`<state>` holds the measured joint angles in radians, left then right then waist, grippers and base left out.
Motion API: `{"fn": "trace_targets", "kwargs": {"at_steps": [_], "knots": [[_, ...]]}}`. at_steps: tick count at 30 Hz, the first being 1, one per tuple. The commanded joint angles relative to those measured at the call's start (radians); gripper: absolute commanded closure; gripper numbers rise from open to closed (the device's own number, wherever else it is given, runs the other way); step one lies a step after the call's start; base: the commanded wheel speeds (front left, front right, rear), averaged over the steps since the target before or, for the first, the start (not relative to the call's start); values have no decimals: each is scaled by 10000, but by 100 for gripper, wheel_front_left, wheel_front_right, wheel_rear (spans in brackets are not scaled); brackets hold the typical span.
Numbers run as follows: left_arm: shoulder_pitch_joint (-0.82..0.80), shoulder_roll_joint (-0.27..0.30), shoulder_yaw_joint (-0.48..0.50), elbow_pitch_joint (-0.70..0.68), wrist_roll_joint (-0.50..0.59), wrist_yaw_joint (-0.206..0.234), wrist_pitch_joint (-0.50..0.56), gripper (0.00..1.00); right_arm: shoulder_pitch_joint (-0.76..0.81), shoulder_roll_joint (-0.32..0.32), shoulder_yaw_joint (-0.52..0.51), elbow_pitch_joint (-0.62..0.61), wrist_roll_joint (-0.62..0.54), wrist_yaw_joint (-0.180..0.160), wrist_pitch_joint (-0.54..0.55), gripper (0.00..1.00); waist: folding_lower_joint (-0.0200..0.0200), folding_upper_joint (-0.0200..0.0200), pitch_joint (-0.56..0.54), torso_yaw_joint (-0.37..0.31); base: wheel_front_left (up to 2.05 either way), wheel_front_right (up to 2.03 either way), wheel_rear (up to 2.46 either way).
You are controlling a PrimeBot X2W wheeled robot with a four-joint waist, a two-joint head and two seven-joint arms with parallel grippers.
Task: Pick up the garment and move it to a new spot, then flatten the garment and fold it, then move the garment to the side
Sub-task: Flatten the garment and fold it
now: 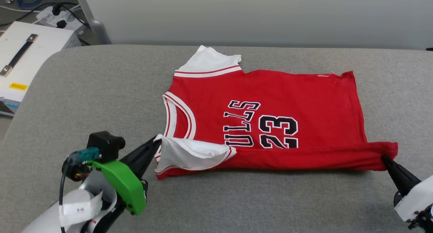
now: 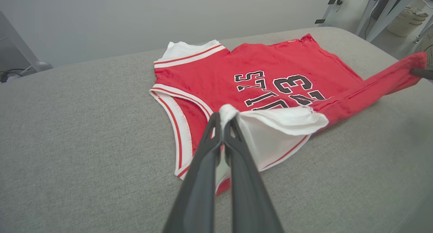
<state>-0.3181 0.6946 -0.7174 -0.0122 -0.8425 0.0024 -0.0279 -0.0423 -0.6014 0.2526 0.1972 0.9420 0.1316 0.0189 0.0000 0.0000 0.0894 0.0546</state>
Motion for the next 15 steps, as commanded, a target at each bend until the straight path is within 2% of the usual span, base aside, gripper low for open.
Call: {"fn": "trace_targets", "kwargs": {"at_steps": [1,7,15], "knots": [[-376,32,75,170,-70,-101,173,100,-314,140,-37,-124,-200,-9,213,100,0,0,398,-372,0,0,0],[-1438,193,208,1078,-186,-444,875,100,-1100,690,-90,-120,-961,-9,1063,100,0,0,844,-735,0,0,0],[-2574,-8,-120,2487,-74,-904,1585,100,-1856,1152,-317,311,-1813,-9,1688,100,0,0,1344,-985,0,0,0]]}}
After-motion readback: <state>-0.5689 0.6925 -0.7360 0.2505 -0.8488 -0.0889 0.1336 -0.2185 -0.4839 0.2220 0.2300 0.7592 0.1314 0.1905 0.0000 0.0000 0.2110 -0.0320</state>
